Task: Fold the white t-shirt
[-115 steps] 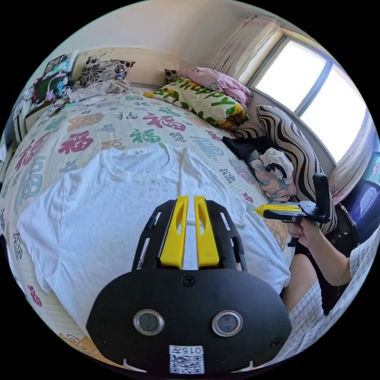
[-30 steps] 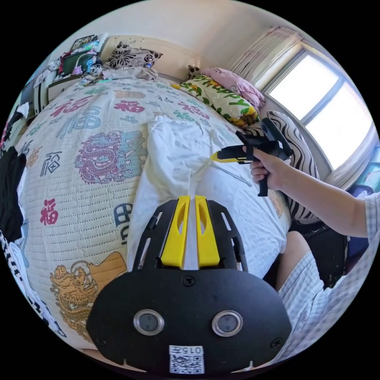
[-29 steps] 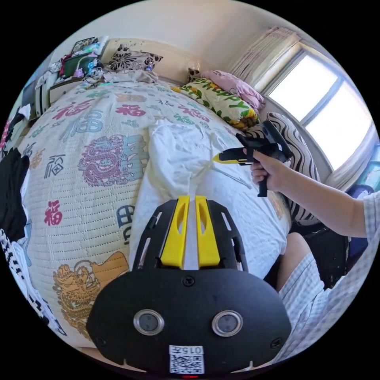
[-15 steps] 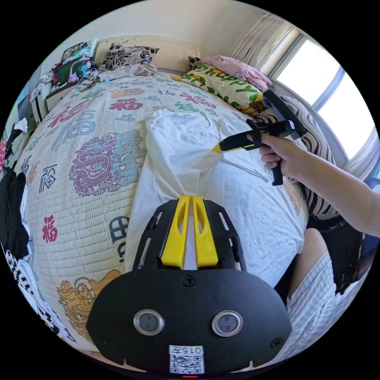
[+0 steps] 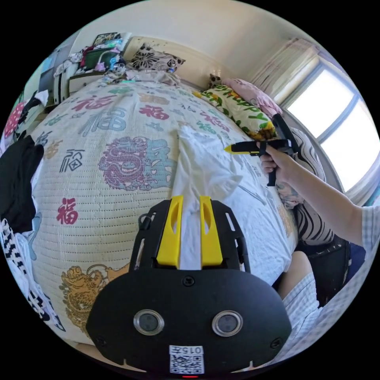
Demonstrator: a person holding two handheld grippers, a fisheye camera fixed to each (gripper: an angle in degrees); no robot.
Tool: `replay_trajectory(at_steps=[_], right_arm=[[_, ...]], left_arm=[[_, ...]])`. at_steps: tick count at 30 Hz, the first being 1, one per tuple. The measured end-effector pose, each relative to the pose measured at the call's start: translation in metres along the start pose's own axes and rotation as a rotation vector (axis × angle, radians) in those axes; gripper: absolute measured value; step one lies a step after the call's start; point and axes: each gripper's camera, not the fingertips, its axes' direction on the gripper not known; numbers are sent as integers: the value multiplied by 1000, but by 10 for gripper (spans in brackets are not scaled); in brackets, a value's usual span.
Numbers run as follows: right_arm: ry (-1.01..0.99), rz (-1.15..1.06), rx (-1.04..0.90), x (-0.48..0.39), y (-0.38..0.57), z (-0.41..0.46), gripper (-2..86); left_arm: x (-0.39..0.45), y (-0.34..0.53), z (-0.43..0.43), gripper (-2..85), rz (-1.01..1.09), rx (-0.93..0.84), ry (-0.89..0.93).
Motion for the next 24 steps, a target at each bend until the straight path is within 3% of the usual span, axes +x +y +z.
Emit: replay_trajectory(at_steps=[2, 8, 12, 18, 24], right_arm=[[4, -10, -57, -7, -27, 18, 69], [13, -33, -134, -15, -65, 37, 22], [-28, 26, -48, -6, -63, 20, 8], [-9, 26, -110, 4, -62, 12, 58], [63, -129, -117, -28, -96, 14, 77]], left_arm=[[-3, -3, 19, 50, -18, -53, -17], [-13, 2, 18, 4, -59, 6, -23], [-16, 9, 10, 0, -70, 60, -39], [-18, 6, 14, 27, -81, 42, -14], [7, -3, 3, 60, 11, 75, 0]])
